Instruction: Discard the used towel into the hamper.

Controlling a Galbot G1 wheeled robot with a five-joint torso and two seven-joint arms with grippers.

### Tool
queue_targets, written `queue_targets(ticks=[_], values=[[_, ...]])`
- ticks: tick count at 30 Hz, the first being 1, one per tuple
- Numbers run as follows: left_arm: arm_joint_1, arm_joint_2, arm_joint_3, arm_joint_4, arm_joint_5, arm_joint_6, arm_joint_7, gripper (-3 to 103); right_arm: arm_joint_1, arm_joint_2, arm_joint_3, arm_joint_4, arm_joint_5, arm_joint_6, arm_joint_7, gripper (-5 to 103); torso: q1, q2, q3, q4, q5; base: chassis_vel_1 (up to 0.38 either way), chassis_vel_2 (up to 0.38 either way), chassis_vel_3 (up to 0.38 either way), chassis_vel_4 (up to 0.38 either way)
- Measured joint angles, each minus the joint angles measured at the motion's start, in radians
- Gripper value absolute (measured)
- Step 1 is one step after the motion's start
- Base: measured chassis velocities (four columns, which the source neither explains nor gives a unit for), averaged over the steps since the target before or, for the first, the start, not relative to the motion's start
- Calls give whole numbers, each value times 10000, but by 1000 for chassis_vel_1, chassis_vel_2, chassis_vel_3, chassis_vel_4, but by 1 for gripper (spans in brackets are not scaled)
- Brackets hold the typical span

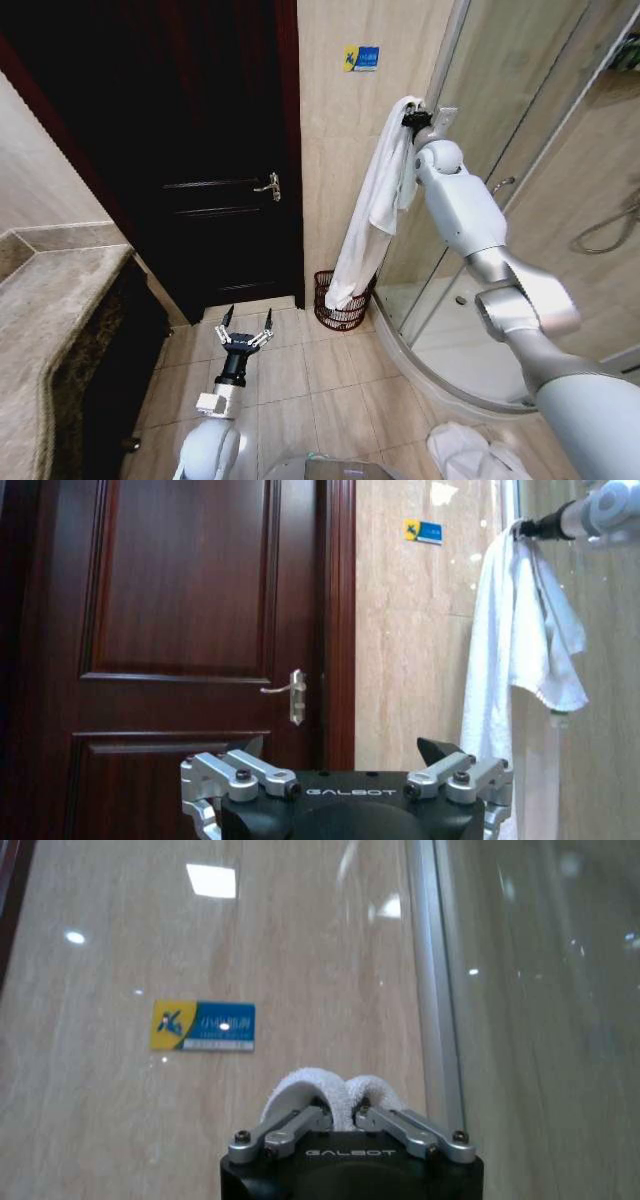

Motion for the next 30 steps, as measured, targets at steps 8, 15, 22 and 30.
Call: queue_targets(ticks=[8, 15, 22, 30], values=[[29, -30, 11, -5, 48, 5, 7, 100, 165, -557, -262, 1639, 298, -657, 273, 7, 14, -3, 3, -1, 0, -94, 91, 104, -95], [-50, -73, 87, 79, 77, 6, 21, 100, 312, -821, -395, 2710, 677, -1024, 628, 7, 7, -3, 3, 4, -3, -35, 38, 22, -32], [-102, -151, 121, 157, 115, 0, 63, 100, 2073, -366, -801, 812, 593, -871, 322, 7, -3, 0, -1, -1, 0, 0, 0, 0, 0], [-156, -85, 117, 122, 57, 0, 80, 100, 3803, 745, -917, -2133, -6, -394, -263, 7, 3, 0, 0, 3, -6, 0, 0, 0, 0]])
